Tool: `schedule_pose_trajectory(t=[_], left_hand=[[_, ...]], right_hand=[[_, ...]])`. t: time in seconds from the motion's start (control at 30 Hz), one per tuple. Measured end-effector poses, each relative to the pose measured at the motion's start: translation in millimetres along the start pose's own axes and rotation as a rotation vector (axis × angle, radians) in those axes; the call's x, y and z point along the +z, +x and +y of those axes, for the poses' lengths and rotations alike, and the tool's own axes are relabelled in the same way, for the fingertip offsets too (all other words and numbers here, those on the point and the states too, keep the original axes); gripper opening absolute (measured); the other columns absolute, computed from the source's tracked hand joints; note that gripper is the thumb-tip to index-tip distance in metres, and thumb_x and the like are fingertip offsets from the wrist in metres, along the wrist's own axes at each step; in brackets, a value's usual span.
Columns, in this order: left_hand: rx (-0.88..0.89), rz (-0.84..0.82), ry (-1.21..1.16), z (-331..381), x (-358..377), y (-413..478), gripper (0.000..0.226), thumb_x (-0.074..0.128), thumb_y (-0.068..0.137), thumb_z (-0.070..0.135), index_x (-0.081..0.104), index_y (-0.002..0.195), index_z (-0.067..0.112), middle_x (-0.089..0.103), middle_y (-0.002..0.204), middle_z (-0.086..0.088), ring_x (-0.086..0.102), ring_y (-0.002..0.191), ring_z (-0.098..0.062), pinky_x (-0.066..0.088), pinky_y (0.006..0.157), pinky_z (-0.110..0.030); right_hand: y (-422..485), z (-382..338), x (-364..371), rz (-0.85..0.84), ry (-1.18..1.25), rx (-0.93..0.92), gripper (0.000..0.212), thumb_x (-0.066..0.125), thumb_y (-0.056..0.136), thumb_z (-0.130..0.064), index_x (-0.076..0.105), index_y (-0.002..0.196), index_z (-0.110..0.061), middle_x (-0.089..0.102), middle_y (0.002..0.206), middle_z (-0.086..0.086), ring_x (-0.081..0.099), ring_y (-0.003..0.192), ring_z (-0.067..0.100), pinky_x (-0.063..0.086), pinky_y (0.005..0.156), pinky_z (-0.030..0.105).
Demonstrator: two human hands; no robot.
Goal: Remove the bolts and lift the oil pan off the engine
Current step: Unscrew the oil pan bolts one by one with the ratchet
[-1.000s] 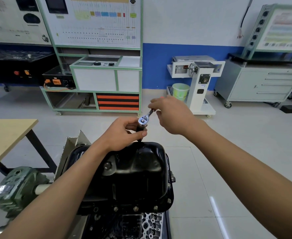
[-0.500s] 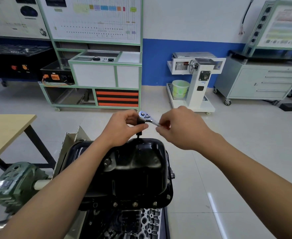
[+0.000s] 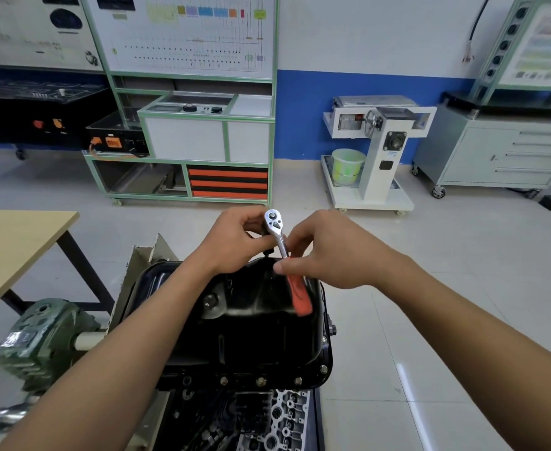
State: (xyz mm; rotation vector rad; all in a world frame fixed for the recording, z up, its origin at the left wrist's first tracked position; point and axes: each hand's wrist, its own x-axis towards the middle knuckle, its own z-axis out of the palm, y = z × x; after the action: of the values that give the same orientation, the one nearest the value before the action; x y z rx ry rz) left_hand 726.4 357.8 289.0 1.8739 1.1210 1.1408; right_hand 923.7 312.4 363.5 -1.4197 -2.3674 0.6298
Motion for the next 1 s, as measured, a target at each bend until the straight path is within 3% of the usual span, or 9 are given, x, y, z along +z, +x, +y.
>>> schedule_pose_trajectory(t=[0.1, 0.2, 0.3, 0.47, 0.57, 0.7, 0.77, 0.83, 1.0], left_hand=[[0.017, -0.048, -0.04, 0.3, -1.6, -0.8, 0.014, 0.08, 0.079, 0.026, 0.075, 0.091, 0.02, 0.074, 0.086, -0.009, 0.069, 0.074, -0.029, 0.057, 0.074, -0.055], [0.0, -0.088, -0.012, 1.2, -2.4, -0.5, 0.01, 0.082, 0.081, 0.025, 0.076, 0.087, 0.031, 0.073, 0.079, 0.003, 0.066, 0.07, -0.015, 0.055, 0.072, -0.044], [-0.043, -0.08, -0.008, -0.1, -2.7, -0.2, 0.015, 0.082, 0.082, 0.02, 0.076, 0.082, 0.033, 0.073, 0.076, 0.009, 0.066, 0.07, -0.008, 0.053, 0.072, -0.036], [-0.096, -0.102, -0.079, -0.5, -5.3, -0.5, 0.022, 0.079, 0.086, 0.002, 0.077, 0.097, 0.02, 0.076, 0.087, 0.001, 0.069, 0.076, -0.016, 0.058, 0.086, -0.045], [-0.117, -0.129, -0.088, -0.3, -6.1, 0.7, 0.021, 0.078, 0.086, -0.002, 0.076, 0.103, 0.01, 0.077, 0.091, -0.001, 0.071, 0.081, -0.017, 0.059, 0.088, -0.04], [-0.116, -0.106, -0.097, 0.5, -5.3, 2.2, 0.026, 0.078, 0.085, -0.004, 0.076, 0.1, 0.018, 0.08, 0.095, -0.004, 0.076, 0.091, -0.021, 0.058, 0.087, -0.029], [-0.109, -0.097, -0.095, -0.1, -4.1, 1.8, 0.026, 0.078, 0.085, -0.003, 0.075, 0.099, 0.018, 0.08, 0.095, -0.003, 0.076, 0.092, -0.022, 0.059, 0.089, -0.031], [-0.1, -0.079, -0.081, -0.2, -3.3, 1.4, 0.025, 0.078, 0.085, -0.002, 0.075, 0.097, 0.02, 0.08, 0.093, -0.001, 0.076, 0.09, -0.019, 0.059, 0.088, -0.03], [-0.095, 0.005, -0.027, 0.6, -2.1, 2.6, 0.025, 0.08, 0.084, 0.003, 0.076, 0.096, 0.024, 0.079, 0.091, 0.008, 0.075, 0.088, -0.009, 0.058, 0.086, -0.024]], right_hand=[[0.9, 3.2, -11.2, -0.023, -0.04, -0.006, 0.014, 0.081, 0.08, -0.035, 0.081, 0.09, -0.026, 0.076, 0.084, -0.004, 0.067, 0.077, 0.013, 0.057, 0.075, 0.039], [5.5, 9.8, -18.8, 0.003, -0.135, -0.007, 0.014, 0.075, 0.085, -0.025, 0.08, 0.098, -0.026, 0.074, 0.085, -0.006, 0.064, 0.071, 0.01, 0.055, 0.067, 0.032], [18.3, 15.2, -19.2, 0.088, -0.266, -0.013, 0.023, 0.066, 0.093, -0.021, 0.077, 0.109, -0.032, 0.065, 0.08, -0.011, 0.052, 0.062, 0.005, 0.039, 0.057, 0.023], [47.8, 20.5, -15.1, 0.212, -0.396, -0.03, 0.04, 0.052, 0.095, -0.007, 0.074, 0.115, -0.033, 0.07, 0.111, 0.002, 0.062, 0.096, 0.028, 0.05, 0.075, 0.033], [55.6, 19.9, -11.0, 0.221, -0.355, -0.088, 0.045, 0.05, 0.09, 0.004, 0.075, 0.114, -0.024, 0.068, 0.125, -0.001, 0.059, 0.114, 0.026, 0.051, 0.089, 0.039], [53.1, 18.9, -0.7, 0.166, -0.313, -0.139, 0.051, 0.05, 0.09, 0.005, 0.066, 0.131, -0.021, 0.047, 0.154, -0.001, 0.047, 0.136, 0.023, 0.043, 0.105, 0.036], [50.3, 20.8, 1.6, 0.175, -0.305, -0.147, 0.045, 0.052, 0.092, 0.001, 0.066, 0.128, -0.021, 0.05, 0.149, 0.001, 0.05, 0.131, 0.025, 0.046, 0.101, 0.04], [46.3, 21.5, 0.5, 0.197, -0.319, -0.136, 0.032, 0.055, 0.094, -0.008, 0.068, 0.121, -0.02, 0.06, 0.131, 0.0, 0.056, 0.117, 0.027, 0.05, 0.09, 0.042], [31.8, 20.3, -7.9, 0.249, -0.423, 0.011, 0.027, 0.06, 0.093, -0.037, 0.068, 0.117, -0.028, 0.068, 0.107, 0.001, 0.06, 0.097, 0.027, 0.042, 0.07, 0.031]])
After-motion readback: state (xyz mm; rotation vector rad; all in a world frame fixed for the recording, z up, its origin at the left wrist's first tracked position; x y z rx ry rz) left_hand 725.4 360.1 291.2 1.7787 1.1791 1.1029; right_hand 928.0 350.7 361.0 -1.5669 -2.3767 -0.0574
